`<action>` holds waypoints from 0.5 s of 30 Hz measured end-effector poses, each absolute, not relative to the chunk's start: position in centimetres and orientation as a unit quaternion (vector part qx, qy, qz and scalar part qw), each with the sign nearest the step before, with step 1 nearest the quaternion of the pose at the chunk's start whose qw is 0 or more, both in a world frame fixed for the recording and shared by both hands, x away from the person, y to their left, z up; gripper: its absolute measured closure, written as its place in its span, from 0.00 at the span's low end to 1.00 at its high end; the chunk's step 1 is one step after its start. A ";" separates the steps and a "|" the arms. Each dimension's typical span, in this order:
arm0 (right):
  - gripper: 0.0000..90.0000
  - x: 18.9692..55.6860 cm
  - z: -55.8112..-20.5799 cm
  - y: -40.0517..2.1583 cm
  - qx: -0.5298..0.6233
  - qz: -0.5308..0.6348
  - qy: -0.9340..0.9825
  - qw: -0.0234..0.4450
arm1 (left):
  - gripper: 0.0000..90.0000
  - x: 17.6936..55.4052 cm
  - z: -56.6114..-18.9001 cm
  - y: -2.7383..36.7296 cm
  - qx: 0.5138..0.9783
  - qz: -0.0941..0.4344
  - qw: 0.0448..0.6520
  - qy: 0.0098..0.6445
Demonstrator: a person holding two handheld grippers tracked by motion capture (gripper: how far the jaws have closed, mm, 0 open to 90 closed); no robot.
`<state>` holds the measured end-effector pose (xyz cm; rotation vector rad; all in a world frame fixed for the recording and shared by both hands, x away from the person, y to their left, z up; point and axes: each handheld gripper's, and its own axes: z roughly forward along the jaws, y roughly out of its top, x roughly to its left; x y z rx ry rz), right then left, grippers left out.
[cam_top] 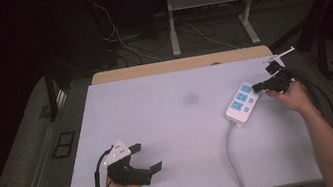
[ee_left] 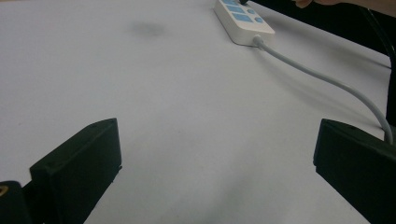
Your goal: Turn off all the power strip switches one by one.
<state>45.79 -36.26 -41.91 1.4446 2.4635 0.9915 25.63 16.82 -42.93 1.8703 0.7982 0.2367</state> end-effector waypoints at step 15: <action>1.00 44.8 -40.3 -36.1 0.467 0.353 0.808 0.070 | 0.00 25.7 -42.8 16.8 0.782 0.099 0.520 0.329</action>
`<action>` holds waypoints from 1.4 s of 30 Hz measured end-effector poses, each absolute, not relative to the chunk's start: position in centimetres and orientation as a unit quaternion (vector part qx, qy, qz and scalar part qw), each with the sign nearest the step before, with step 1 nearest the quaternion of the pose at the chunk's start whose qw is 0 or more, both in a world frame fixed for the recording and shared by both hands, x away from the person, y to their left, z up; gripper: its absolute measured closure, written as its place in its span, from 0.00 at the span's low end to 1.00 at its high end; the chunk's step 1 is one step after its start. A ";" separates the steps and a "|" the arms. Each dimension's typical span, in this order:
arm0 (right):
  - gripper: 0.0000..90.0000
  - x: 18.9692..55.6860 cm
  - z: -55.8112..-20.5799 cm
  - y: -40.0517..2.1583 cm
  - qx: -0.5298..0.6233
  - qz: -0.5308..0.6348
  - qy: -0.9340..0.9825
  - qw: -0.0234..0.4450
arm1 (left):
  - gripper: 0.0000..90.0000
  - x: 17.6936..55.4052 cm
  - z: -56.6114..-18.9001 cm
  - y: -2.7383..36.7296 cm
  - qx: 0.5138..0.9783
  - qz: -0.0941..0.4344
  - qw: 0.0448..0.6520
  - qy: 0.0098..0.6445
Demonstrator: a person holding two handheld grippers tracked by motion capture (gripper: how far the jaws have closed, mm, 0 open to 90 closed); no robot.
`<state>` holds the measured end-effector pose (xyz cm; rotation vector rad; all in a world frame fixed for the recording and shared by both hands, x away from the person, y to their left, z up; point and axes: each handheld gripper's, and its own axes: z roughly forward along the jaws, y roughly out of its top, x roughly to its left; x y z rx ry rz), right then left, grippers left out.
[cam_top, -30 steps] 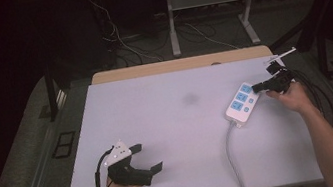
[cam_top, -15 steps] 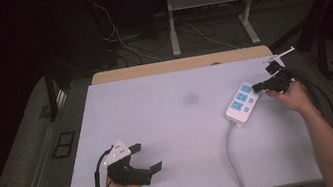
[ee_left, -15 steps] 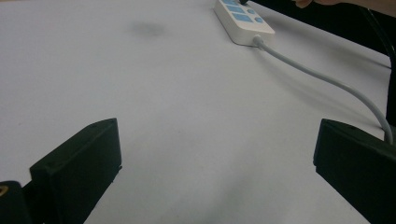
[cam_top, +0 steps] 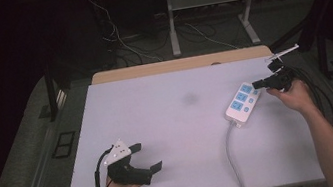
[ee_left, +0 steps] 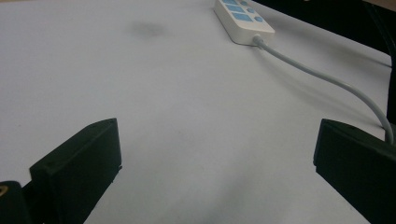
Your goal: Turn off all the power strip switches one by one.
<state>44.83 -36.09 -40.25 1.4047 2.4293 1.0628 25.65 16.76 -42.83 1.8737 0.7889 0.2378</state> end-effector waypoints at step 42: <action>0.00 26.0 -41.1 -32.1 0.428 0.490 0.758 0.055 | 0.00 25.4 -42.6 16.6 0.782 0.102 0.524 0.321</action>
